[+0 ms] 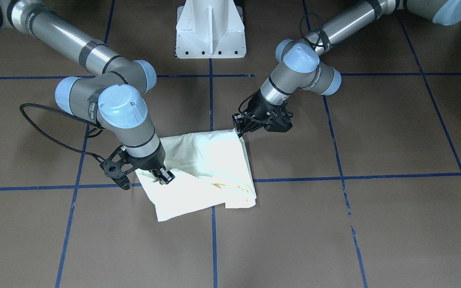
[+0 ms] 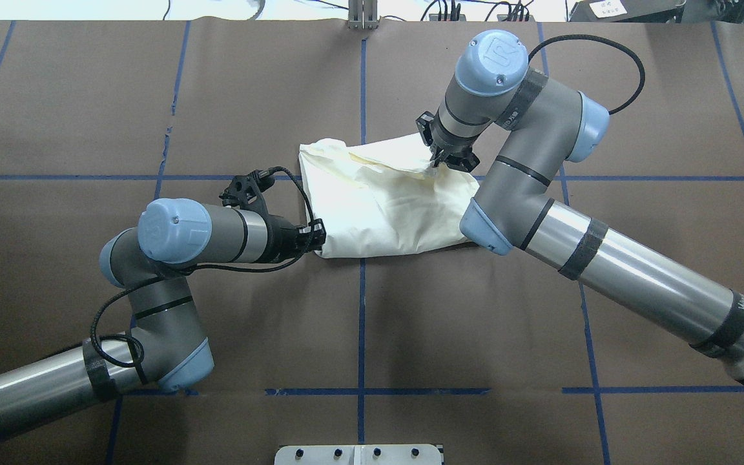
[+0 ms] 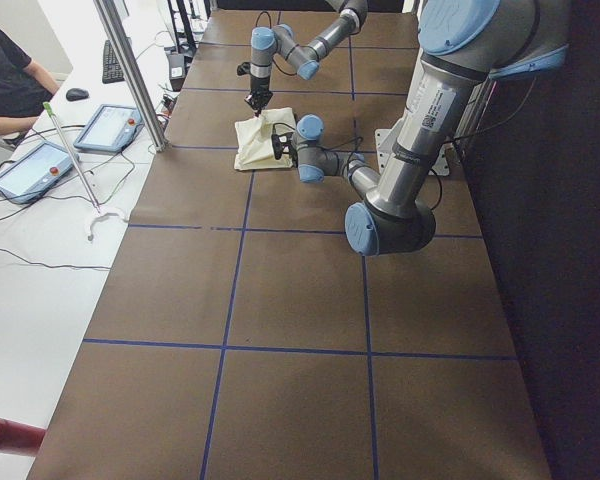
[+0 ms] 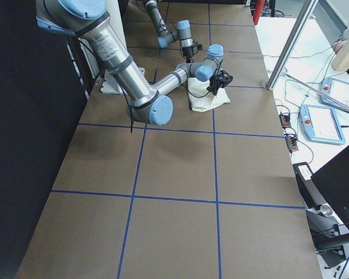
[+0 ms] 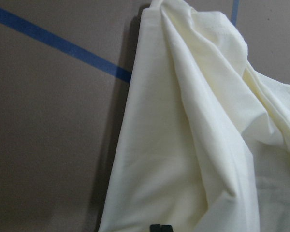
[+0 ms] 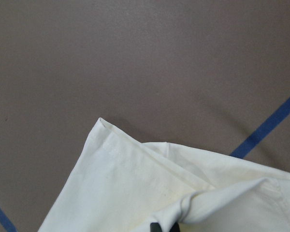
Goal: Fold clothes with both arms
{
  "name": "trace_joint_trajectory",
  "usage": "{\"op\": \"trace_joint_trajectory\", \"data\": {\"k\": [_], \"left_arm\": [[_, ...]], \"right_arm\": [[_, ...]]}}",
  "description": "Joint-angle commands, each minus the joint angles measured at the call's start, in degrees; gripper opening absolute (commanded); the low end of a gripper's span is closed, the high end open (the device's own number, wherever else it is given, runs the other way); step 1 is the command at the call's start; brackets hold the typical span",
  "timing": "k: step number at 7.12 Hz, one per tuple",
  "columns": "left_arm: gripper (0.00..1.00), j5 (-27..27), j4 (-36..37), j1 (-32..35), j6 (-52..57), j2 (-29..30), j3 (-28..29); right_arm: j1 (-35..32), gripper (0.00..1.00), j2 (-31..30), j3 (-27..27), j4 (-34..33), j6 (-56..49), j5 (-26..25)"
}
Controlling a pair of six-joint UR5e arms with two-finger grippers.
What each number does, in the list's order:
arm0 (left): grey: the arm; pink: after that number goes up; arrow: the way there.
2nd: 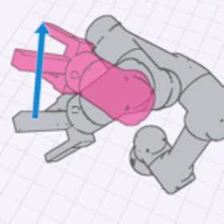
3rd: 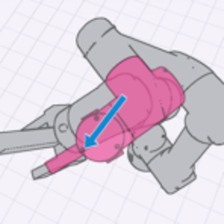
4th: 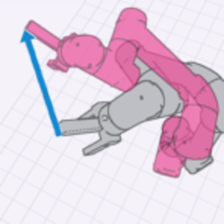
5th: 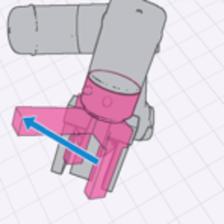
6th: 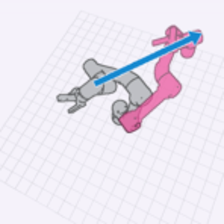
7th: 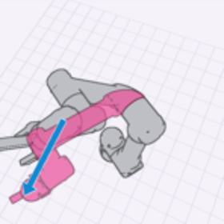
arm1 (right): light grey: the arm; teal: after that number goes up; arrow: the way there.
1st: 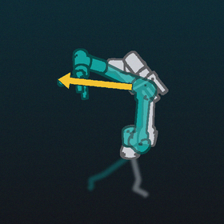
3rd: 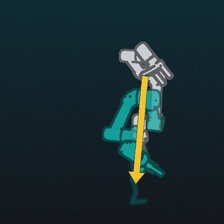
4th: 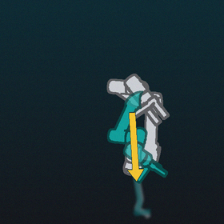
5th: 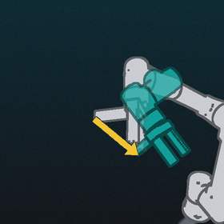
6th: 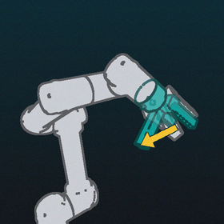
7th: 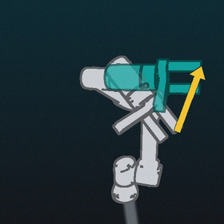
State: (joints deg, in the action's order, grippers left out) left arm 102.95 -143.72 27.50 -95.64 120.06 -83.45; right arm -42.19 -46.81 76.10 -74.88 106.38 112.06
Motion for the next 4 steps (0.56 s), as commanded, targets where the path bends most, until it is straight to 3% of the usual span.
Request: {"op": "trace_joint_trajectory", "data": {"k": [1,2,3,4], "left_arm": [[0.0,0.15,-0.59,-3.15,-0.25,-2.27,-2.4],[0.0,4.59,1.32,-3.07,0.01,-3.33,-6.68],[0.0,7.33,4.47,-2.2,-0.08,-6.12,-11.6],[0.0,7.27,8.6,-0.89,-0.16,-5.28,-12.26]], "right_arm": [[0.0,0.0,-0.03,-0.08,0.0,-0.12,0.0],[0.0,0.05,-0.12,-0.25,0.0,-0.12,0.0],[0.0,0.99,-0.12,-0.34,0.0,-1.34,-0.35],[-1.39,1.0,-0.04,0.35,0.0,-6.48,0.34]]}}
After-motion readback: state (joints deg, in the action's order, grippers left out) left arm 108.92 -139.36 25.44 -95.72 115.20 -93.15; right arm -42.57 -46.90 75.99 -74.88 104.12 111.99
